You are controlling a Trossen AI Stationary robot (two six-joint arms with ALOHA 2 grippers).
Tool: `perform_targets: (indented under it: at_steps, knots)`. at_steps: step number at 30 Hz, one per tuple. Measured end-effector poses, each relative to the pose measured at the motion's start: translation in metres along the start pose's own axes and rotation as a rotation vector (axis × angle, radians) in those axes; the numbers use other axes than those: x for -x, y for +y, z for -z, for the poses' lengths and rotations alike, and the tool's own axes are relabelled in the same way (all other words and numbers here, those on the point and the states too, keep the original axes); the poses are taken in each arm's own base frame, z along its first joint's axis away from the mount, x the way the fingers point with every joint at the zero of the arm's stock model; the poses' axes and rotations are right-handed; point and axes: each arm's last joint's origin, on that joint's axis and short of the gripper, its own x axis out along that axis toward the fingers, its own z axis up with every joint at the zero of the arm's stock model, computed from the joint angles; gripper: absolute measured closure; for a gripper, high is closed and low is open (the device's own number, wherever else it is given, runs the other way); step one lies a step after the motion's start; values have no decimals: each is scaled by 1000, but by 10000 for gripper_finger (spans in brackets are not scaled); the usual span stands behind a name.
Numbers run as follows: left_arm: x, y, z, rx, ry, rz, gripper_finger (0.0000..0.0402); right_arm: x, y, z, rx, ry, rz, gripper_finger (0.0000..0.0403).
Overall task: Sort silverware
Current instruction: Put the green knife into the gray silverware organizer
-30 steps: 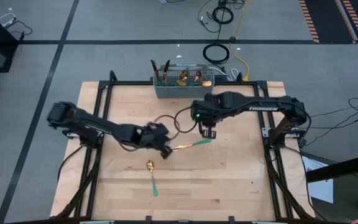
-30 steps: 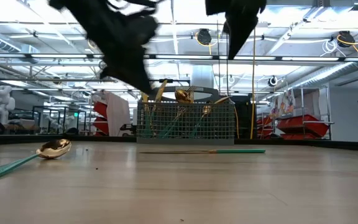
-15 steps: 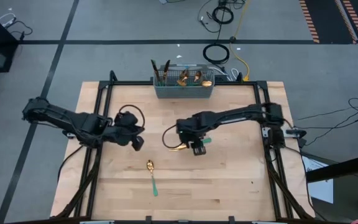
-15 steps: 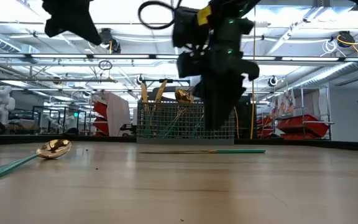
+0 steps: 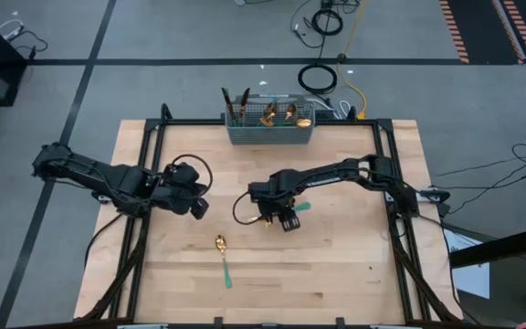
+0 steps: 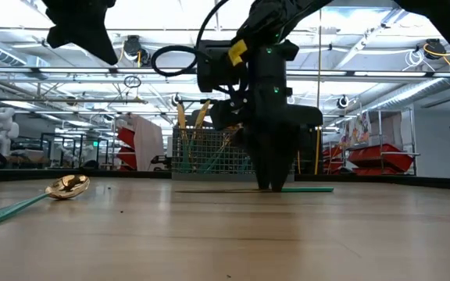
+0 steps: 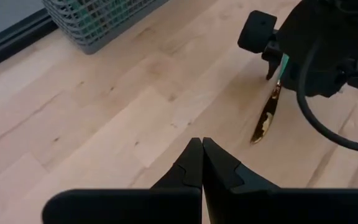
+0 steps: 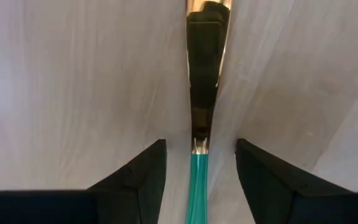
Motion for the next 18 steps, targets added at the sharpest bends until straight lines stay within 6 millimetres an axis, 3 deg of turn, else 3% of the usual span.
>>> perform_targets:
  at_steps: [4, 9, 11, 18]
  knots:
    - [0, 1, 1, -10, 9, -12, 401, -20, -1, 3, -21, 25, 3, 244]
    - [0, 3, 2, -23, 24, -29, 402, -41, 2, 8, -15, 6, 18, 348]
    - [0, 3, 3, -23, 25, -28, 402, -40, 5, 10, -8, -18, 23, 384]
    - [0, 3, 3, -25, 26, -27, 402, -41, 11, 8, -26, -11, 66, 399]
